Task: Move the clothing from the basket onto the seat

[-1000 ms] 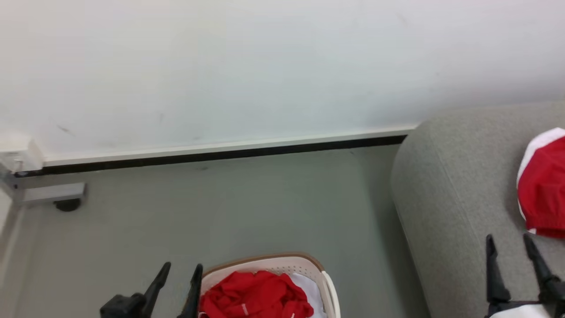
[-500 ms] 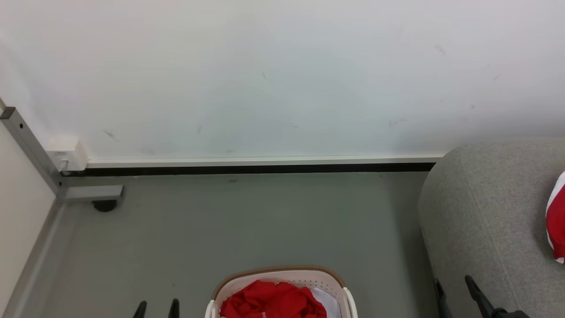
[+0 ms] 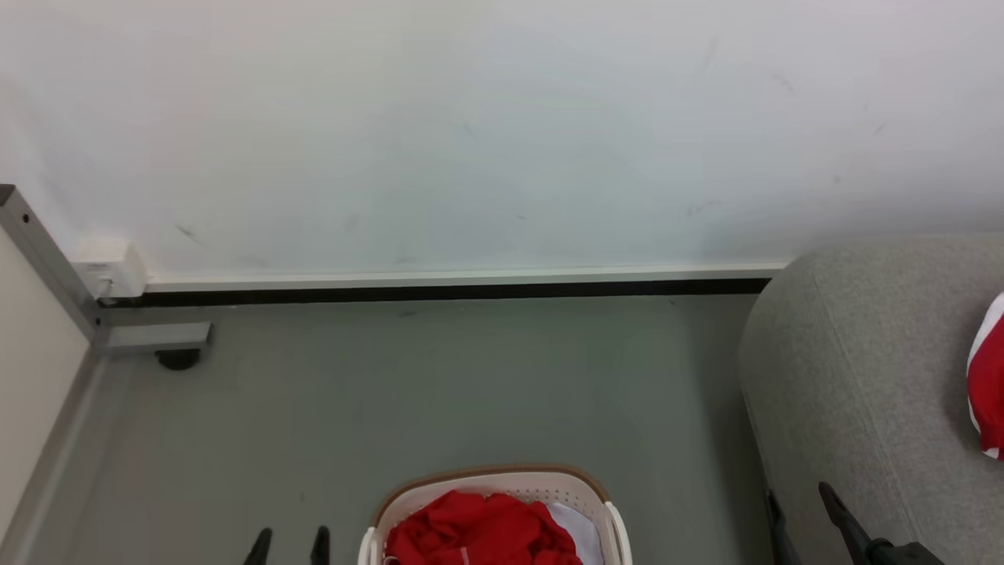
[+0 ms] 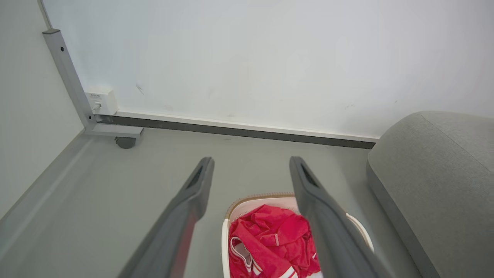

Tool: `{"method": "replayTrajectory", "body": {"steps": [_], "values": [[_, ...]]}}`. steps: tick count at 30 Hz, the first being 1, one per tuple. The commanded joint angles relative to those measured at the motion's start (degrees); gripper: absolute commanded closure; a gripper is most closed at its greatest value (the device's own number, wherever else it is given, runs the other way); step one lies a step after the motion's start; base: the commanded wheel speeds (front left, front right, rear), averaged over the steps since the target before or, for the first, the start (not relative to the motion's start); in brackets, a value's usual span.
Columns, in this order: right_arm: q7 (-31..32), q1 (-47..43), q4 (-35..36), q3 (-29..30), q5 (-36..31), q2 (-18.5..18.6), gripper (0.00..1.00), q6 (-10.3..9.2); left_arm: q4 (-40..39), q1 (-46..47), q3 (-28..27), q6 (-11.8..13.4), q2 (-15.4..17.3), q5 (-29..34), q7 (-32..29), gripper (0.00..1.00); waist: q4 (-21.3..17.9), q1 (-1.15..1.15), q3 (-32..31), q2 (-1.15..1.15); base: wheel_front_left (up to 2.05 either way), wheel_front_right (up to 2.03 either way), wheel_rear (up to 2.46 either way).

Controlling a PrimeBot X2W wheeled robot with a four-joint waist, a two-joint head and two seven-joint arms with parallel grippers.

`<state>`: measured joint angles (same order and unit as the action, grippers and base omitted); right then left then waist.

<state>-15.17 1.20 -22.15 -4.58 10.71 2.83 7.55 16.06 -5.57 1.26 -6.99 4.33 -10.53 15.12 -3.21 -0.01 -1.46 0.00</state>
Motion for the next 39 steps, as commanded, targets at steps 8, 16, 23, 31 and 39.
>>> {"method": "replayTrajectory", "body": {"steps": [8, 16, 23, 31, 39], "values": [[0.03, 3.45, 1.42, -0.32, 0.69, 0.12, 0.00, -0.12, 5.63, 9.17, 7.19, -0.45, 1.54, 4.73, 0.04, 0.00, -4.12, 0.01, 7.24, 0.00, 0.00, 0.00, 0.00], [0.03, 8.81, 5.25, -1.86, 1.62, 0.10, 0.00, -0.12, 17.75, 25.24, 19.06, -0.41, 4.99, 7.49, -0.53, 0.00, -8.70, 0.01, 20.04, 0.00, 0.00, 0.00, 0.00], [0.03, 13.40, 10.46, -2.08, 2.55, 0.08, 0.00, -0.12, 27.90, 37.94, 27.99, -0.42, 6.88, 8.20, -2.68, 0.00, -10.87, 0.01, 31.52, 0.00, 0.00, 0.00, 0.00], [0.03, 16.97, 15.65, -2.34, 2.92, 0.08, 0.00, -0.13, 38.60, 49.37, 35.02, -0.43, 6.77, 7.92, -5.19, 0.00, -11.13, 0.01, 41.26, 0.00, 0.00, 0.00, 0.00], [0.03, 17.64, 20.48, -3.06, 3.46, 0.08, 0.00, -0.13, 47.61, 56.57, 35.34, -0.01, 7.73, 7.40, -6.63, 0.00, -11.86, 0.01, 47.28, 0.00, 0.00, 0.00, 0.00]]}}
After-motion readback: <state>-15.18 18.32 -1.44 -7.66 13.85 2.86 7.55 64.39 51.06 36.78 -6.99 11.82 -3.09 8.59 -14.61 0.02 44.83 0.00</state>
